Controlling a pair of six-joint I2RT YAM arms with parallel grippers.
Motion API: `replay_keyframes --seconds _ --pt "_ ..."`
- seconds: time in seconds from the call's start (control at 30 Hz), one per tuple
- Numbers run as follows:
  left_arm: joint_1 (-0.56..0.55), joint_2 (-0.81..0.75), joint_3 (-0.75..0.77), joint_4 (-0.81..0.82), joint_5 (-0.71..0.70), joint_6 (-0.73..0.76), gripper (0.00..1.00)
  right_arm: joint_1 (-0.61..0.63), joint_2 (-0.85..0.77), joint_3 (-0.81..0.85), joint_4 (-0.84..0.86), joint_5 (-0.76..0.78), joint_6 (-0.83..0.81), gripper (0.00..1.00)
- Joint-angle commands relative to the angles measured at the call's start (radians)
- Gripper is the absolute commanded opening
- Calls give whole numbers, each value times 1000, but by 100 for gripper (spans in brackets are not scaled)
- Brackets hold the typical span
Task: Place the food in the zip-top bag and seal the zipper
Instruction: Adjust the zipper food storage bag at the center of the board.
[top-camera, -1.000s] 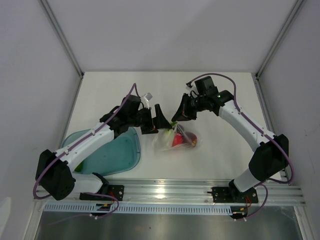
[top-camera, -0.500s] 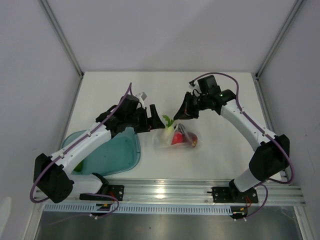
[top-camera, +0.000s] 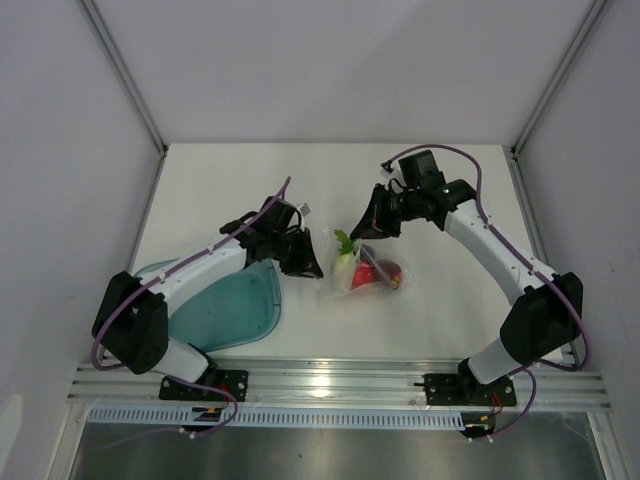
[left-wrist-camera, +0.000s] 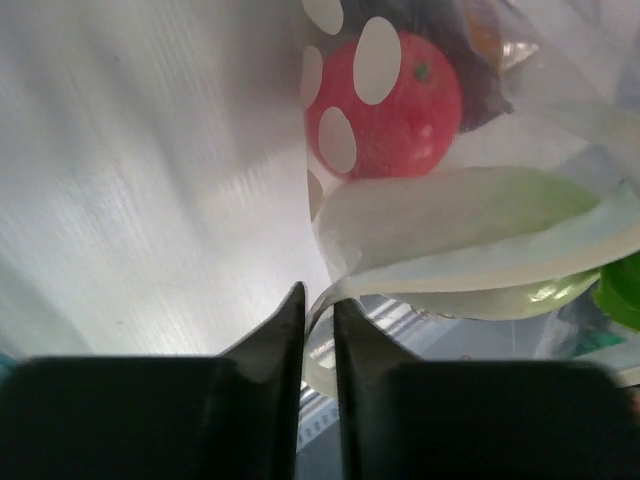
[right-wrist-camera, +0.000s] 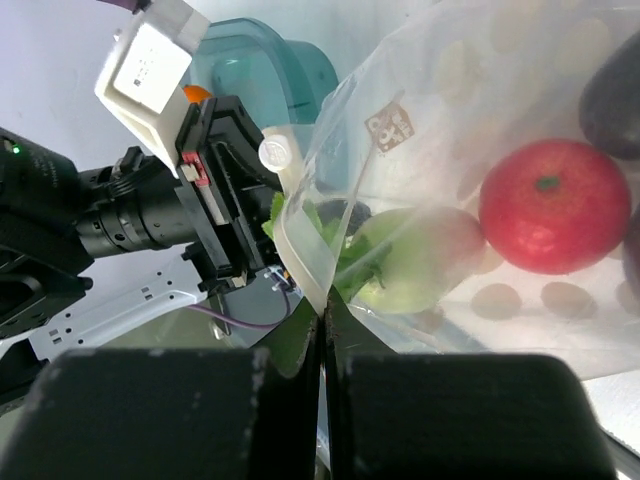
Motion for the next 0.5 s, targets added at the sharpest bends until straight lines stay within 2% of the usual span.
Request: replay_keyframes --seconds 0.0,0.13,0.27,0.47 --pt "2 7 21 42 87 39 1 -18 -56 -3 0 -13 -15 0" --pt "2 -31 56 83 182 49 1 -50 -69 -5 -38 8 -49 0" --pt "2 -86 101 143 315 10 1 -63 -78 26 -118 109 -121 0" --pt "0 -181 97 335 430 -146 1 -55 -87 148 -267 255 -213 0"
